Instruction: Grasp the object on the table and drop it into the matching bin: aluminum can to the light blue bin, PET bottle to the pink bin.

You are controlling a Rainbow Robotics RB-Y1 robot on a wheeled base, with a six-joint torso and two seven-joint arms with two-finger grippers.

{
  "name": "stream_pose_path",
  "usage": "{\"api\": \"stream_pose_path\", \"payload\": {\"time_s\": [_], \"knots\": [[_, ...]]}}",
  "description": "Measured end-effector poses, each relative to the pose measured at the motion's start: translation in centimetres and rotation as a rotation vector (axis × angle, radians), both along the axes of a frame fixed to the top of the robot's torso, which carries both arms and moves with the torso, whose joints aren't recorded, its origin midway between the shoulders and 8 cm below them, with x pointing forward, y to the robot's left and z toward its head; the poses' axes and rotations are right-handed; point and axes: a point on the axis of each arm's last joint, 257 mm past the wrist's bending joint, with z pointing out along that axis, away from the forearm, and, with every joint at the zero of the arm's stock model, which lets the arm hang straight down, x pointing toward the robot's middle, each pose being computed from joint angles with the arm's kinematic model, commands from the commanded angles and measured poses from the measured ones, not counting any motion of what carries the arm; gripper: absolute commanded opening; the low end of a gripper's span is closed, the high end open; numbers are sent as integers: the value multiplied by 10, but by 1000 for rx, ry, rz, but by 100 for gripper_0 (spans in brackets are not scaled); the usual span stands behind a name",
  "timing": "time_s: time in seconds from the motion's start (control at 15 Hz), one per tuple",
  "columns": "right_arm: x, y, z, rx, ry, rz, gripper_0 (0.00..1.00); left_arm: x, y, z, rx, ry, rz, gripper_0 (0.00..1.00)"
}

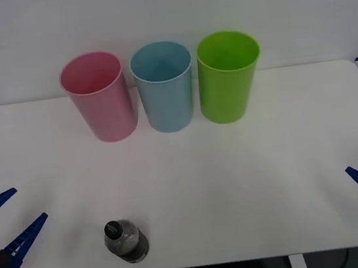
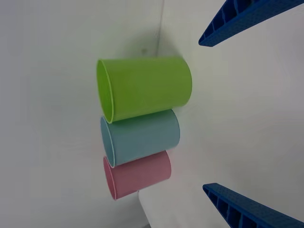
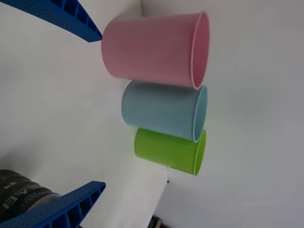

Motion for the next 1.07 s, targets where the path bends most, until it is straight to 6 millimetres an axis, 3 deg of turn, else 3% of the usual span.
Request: {"api": "stream_pose_path", "payload": {"time_s": [0.47,0.8,1.07], "knots": [[0,0,0,0,0,0,100,-20,-25,-41,171,38,-114,100],[0,0,0,0,0,0,100,-34,-56,-78,302,33,-214,100],[0,0,0,0,0,0,100,-38,-80,-99,286,66,-276,100]]}}
